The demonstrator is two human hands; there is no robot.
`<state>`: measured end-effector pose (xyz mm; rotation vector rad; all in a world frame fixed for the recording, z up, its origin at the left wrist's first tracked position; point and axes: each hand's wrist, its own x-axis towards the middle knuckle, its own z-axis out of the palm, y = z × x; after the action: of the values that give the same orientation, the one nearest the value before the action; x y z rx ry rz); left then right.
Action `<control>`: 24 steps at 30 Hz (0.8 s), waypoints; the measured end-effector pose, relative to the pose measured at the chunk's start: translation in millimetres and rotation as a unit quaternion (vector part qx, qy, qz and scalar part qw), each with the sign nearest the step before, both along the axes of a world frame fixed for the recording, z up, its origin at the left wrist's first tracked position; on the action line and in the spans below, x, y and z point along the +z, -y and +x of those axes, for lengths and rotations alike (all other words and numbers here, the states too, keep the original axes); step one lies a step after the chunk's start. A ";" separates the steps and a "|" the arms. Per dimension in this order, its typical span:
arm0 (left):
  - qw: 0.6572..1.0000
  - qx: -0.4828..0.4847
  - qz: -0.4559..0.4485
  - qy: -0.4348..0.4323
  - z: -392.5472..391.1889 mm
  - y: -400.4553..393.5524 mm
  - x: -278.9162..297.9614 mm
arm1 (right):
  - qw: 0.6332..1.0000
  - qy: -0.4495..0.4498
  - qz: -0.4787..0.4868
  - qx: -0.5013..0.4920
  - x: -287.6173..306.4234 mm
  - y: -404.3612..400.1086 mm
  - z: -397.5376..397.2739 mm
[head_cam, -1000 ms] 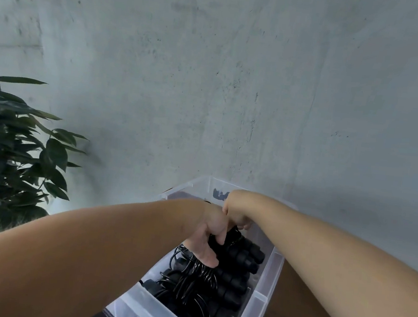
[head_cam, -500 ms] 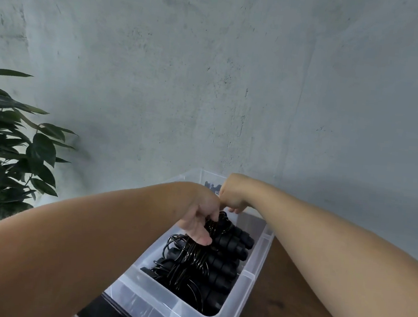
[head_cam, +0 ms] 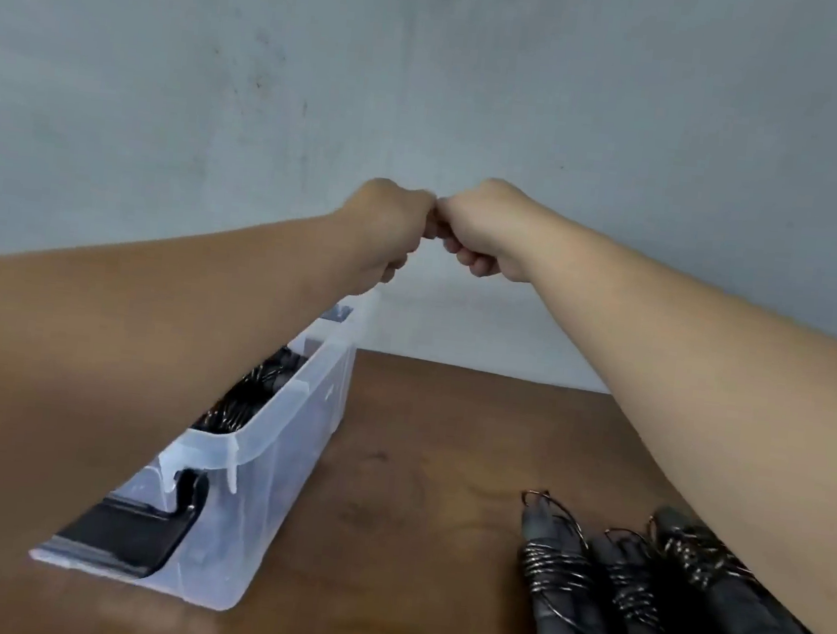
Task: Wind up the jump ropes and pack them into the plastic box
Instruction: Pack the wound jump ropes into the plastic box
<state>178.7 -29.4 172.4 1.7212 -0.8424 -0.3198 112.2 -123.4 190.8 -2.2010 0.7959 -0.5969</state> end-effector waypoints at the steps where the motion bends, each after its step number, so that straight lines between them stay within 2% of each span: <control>1: 1.000 -0.018 -0.003 -0.002 -18.7 5.9 0.3 | 1.000 0.001 -0.002 -0.015 1.3 5.1 -20.0; 7: 0.990 -0.121 0.054 -0.053 -113.1 38.1 -27.5 | 0.994 -0.074 0.015 -0.080 -18.7 38.6 -130.5; 13: 0.952 -0.190 0.227 -0.075 -197.9 67.6 -79.2 | 0.977 -0.163 0.032 -0.131 -68.9 66.7 -225.4; 16: 0.938 -0.194 0.278 -0.078 -227.3 72.7 -104.5 | 0.957 -0.238 0.045 -0.159 -97.0 73.3 -250.9; 21: 0.939 -0.156 0.286 -0.109 -247.5 77.2 -132.9 | 0.921 -0.327 0.121 -0.175 -131.3 68.0 -276.3; 24: 0.940 -0.142 0.266 -0.159 -253.8 74.4 -134.9 | 0.922 -0.291 0.185 -0.178 -139.5 65.6 -280.0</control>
<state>-75.1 -103.8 37.5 1.9597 -0.8056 -1.0736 -167.8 -189.1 51.3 -1.8909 1.5031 0.0754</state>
